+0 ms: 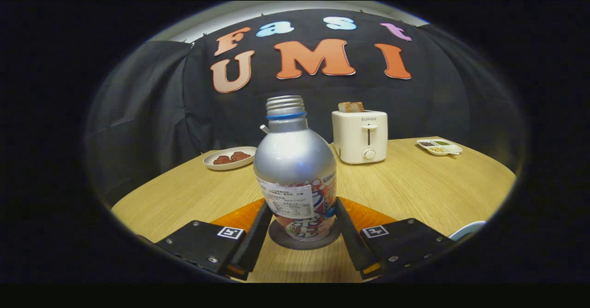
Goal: Take the bottle from table, then pour the juice into the cup, finally place the bottle on the coaster
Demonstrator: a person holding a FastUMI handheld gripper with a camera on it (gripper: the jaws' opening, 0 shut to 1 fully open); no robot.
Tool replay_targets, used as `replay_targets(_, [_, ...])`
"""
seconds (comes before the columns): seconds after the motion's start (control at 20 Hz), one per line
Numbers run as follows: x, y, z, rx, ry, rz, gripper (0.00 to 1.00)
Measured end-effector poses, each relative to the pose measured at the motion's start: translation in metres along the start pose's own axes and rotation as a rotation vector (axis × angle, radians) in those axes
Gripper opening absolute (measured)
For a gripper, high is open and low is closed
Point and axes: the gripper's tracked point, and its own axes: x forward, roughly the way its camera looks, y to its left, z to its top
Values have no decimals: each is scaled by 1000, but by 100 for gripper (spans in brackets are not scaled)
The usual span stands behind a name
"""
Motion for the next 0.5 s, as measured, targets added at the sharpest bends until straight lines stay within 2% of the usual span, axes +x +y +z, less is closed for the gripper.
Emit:
replay_targets(0.25, [-7,0,-2,13,20,-1,81])
replay_targets(0.5, [-28,2,14,-30,-27,-4,85])
